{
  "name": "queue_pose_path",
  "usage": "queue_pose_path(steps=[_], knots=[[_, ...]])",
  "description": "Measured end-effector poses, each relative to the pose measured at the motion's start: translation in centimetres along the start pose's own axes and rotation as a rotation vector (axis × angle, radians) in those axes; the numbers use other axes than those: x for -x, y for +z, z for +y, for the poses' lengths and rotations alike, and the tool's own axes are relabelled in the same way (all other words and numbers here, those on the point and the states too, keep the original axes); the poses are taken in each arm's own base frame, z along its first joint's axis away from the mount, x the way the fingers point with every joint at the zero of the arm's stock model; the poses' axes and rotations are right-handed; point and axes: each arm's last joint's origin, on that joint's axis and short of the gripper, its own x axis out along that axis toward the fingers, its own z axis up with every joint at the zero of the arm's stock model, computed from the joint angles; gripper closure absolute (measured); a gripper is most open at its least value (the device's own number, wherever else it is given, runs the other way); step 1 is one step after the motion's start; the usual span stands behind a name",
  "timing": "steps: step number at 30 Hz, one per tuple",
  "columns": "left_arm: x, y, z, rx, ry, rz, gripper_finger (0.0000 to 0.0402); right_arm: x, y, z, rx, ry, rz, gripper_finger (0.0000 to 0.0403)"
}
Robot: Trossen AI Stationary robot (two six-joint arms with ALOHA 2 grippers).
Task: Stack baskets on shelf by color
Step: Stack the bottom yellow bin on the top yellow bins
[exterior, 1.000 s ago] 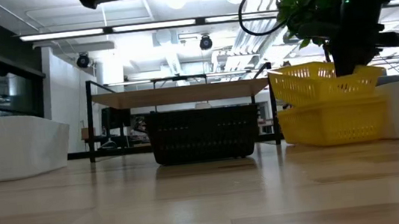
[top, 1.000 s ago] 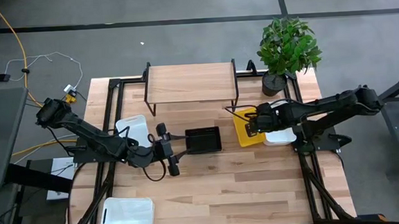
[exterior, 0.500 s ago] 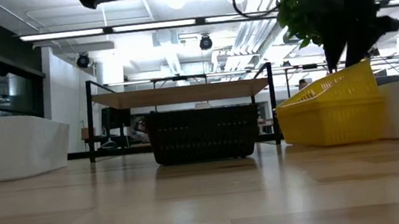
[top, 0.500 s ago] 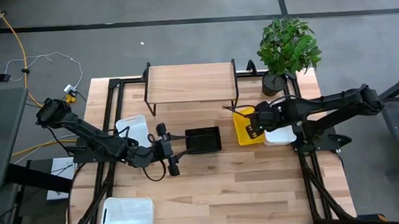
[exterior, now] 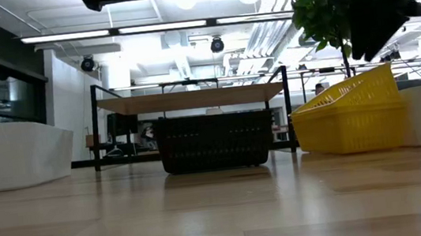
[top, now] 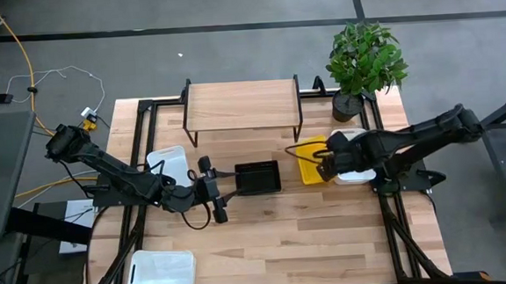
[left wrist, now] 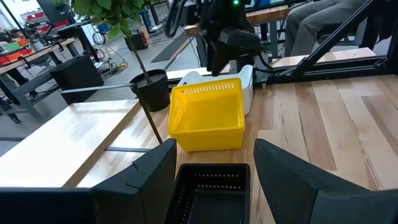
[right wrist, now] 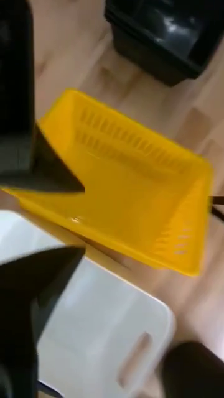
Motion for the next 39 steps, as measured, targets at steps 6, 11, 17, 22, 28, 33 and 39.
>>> queue_pose_path(steps=[6, 11, 17, 22, 28, 33, 39], knots=[[0.0, 0.0, 0.0, 0.012, 0.0, 0.0, 0.02, 0.6, -0.6, 0.4, 0.016, -0.032, -0.168, 0.0385], [0.0, 0.0, 0.0, 0.019, 0.0, 0.0, 0.02, 0.9, -1.0, 0.5, 0.026, -0.033, -0.227, 0.0396], [0.0, 0.0, 0.0, 0.019, 0.0, 0.0, 0.02, 0.0, -1.5, 0.6, 0.018, -0.05, -0.28, 0.0401], [0.0, 0.0, 0.0, 0.018, 0.0, 0.0, 0.02, -3.0, -3.1, -0.3, 0.008, -0.097, -0.279, 0.0402], [0.0, 0.0, 0.0, 0.011, 0.001, 0.0, 0.02, -4.1, -3.6, -0.8, -0.03, -0.087, -0.341, 0.0403], [0.0, 0.0, 0.0, 0.012, 0.0, 0.0, 0.02, -4.9, -4.1, -0.8, -0.041, -0.067, -0.346, 0.0403], [0.0, 0.0, 0.0, 0.017, 0.001, -0.001, 0.02, -4.2, -3.6, -0.6, -0.018, -0.059, -0.378, 0.0403]])
